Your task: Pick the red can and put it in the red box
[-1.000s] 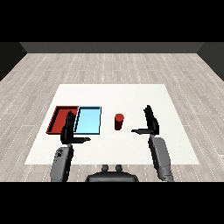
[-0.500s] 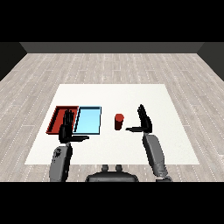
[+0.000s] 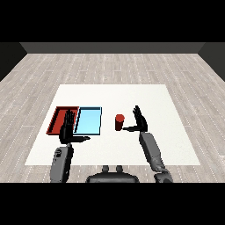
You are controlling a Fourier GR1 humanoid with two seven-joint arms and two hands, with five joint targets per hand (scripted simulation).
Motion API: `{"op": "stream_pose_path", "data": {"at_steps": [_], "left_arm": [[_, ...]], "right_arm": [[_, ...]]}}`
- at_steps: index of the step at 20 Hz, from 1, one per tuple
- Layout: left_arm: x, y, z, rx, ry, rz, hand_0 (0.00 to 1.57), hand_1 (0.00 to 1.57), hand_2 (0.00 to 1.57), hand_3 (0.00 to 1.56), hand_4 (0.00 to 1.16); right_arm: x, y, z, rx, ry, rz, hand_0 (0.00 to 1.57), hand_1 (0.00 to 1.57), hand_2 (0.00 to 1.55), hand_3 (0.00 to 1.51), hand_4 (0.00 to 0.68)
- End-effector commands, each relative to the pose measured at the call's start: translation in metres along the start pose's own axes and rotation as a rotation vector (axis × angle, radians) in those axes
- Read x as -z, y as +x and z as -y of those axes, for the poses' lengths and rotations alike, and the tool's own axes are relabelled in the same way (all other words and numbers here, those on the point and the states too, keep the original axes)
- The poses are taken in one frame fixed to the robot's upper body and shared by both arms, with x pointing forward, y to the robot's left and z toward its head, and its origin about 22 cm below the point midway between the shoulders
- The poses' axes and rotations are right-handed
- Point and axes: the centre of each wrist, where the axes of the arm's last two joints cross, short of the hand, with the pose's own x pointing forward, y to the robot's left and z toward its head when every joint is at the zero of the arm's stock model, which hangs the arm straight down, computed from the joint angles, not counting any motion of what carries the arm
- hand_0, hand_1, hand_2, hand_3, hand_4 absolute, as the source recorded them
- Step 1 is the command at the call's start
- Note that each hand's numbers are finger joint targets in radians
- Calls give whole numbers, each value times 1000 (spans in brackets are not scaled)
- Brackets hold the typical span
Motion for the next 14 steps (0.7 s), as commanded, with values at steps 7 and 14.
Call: {"op": "stream_pose_path", "data": {"at_steps": [7,14], "left_arm": [[-3,6,-3,4,8,-9,0,0,0,0,0],[-6,-7,-2,3,9,0,0,0,0,0,0]], "right_arm": [[6,-32,-23,60,14,-49,0,0,0,0,0],[13,-30,-24,75,20,-78,0,0,0,0,0]]}}
